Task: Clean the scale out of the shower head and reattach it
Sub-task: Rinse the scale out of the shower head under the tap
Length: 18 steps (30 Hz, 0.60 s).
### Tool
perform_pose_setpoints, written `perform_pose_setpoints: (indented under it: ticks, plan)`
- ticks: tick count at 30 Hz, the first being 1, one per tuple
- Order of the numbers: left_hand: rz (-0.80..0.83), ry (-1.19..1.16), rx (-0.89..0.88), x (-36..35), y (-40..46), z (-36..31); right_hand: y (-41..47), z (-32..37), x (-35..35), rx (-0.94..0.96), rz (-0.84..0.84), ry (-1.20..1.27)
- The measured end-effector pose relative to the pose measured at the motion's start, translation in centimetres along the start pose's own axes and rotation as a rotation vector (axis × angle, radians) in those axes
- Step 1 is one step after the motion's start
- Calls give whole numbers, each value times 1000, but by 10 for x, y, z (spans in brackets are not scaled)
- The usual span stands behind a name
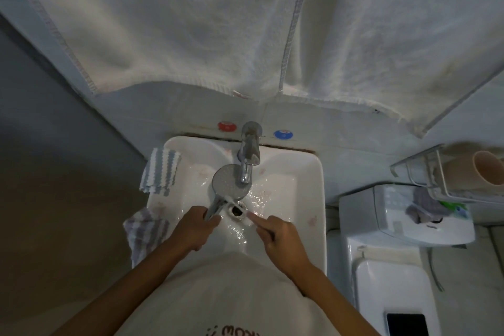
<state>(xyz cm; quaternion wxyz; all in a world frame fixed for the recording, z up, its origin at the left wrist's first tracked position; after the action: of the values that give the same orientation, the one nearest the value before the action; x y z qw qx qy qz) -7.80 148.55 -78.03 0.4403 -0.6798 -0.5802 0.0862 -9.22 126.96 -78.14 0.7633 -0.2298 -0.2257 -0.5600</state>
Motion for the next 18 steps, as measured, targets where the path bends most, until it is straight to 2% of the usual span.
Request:
perform_pose_setpoints:
  ticks: [4,9,13,16,18]
  plan:
    - [21,24,-12,-2,0,-3,3,-6,7,-53,-112,-47]
    - [21,75,-26,-4,0,-3,-3,2,1,-18,7,-10]
    - [16,99,-43,-6,3,-1,4,0,9,-45,-96,-71]
    - [12,122,-52,-7,5,-1,2,9,4,11,4,-78]
    - [9,162,-56,-7,5,-1,1,10,3,0,-17,-82]
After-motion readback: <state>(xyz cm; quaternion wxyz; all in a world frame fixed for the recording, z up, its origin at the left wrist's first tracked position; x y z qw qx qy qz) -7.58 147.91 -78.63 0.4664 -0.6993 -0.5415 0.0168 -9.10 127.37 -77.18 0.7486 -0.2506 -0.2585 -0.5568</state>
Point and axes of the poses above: each hand's wrist, its own y-axis towards the middle knuckle, its own x-axis out of the back of the hand, z = x × y, the point moved 2 cm from there along y, towards the middle knuckle, and after that the axes turned 4 degrees about y, right-handed, at the moved point
